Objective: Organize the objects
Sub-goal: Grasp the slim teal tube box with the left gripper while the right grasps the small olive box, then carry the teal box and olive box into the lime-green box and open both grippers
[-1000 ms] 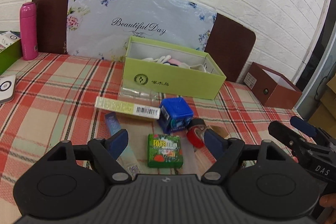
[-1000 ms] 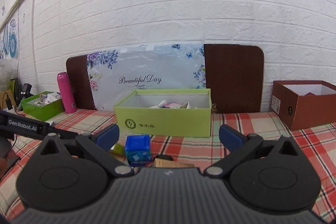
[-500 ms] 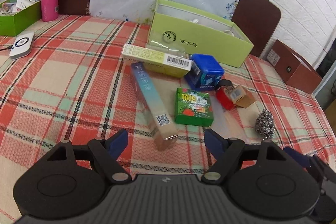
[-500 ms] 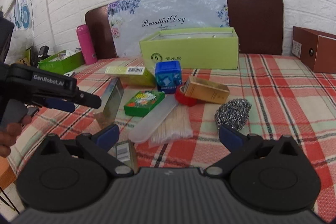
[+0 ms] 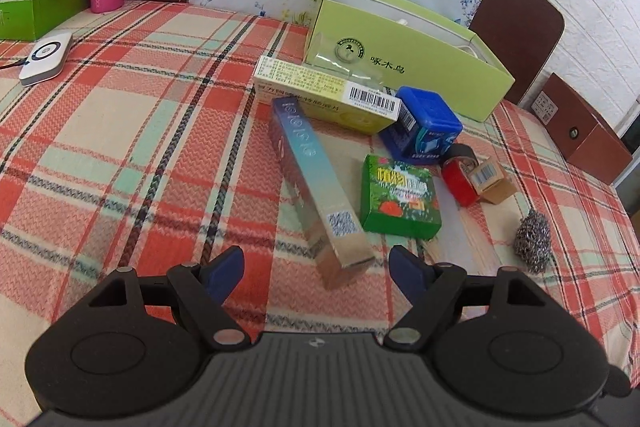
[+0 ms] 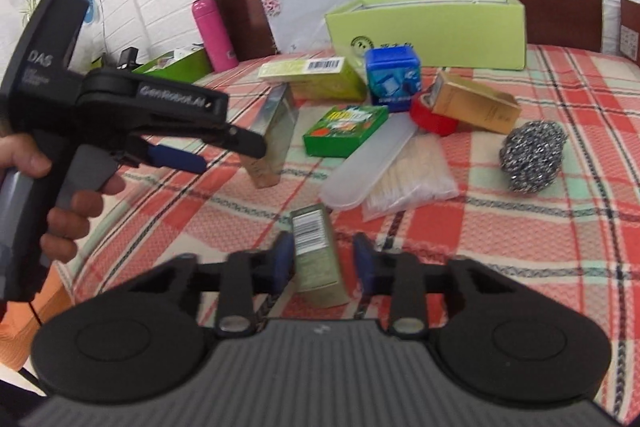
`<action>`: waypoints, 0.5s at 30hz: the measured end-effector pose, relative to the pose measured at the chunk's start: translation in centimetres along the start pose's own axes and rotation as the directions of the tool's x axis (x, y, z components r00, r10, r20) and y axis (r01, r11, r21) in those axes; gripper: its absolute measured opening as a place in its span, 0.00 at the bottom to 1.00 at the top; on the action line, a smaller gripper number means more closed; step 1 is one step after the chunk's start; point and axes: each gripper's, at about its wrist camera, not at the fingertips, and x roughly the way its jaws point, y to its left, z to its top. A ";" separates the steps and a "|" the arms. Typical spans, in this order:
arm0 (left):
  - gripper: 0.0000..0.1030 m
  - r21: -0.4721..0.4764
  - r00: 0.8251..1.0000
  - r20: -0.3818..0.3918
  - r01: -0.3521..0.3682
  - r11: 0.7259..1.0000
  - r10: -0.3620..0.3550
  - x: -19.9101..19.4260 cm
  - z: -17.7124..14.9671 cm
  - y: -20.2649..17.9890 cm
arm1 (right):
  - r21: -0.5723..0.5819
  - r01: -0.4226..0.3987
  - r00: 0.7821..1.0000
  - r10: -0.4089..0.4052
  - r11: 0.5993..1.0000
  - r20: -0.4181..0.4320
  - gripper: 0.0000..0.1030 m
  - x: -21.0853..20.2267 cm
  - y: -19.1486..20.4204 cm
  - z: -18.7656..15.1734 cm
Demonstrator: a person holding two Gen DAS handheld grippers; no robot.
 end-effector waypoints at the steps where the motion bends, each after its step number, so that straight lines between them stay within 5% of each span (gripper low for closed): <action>1: 0.80 -0.001 1.000 0.007 0.010 1.000 -0.010 0.3 0.3 0.0 | -0.009 0.009 1.000 -0.009 1.000 0.012 0.22 -0.2 0.1 0.0; 7: 0.76 -0.016 0.999 0.038 0.017 1.000 -0.017 3.3 2.8 0.1 | -0.010 0.072 0.996 -0.071 0.997 0.052 0.21 -1.4 -0.4 0.6; 9: 0.43 -0.014 0.999 0.018 0.032 0.999 -0.032 4.4 3.3 0.5 | -0.005 0.069 0.996 -0.069 0.998 0.050 0.21 -1.6 -0.6 0.6; 12: 0.27 -0.019 0.996 -0.022 0.082 0.996 -0.082 4.3 3.0 1.4 | -0.001 0.065 0.997 -0.065 0.998 0.041 0.21 -1.7 -0.7 0.5; 15: 0.22 0.055 0.988 -0.079 0.139 0.989 -0.134 2.2 1.9 1.3 | 0.004 0.053 0.998 -0.053 0.999 0.024 0.21 -1.2 -0.8 0.5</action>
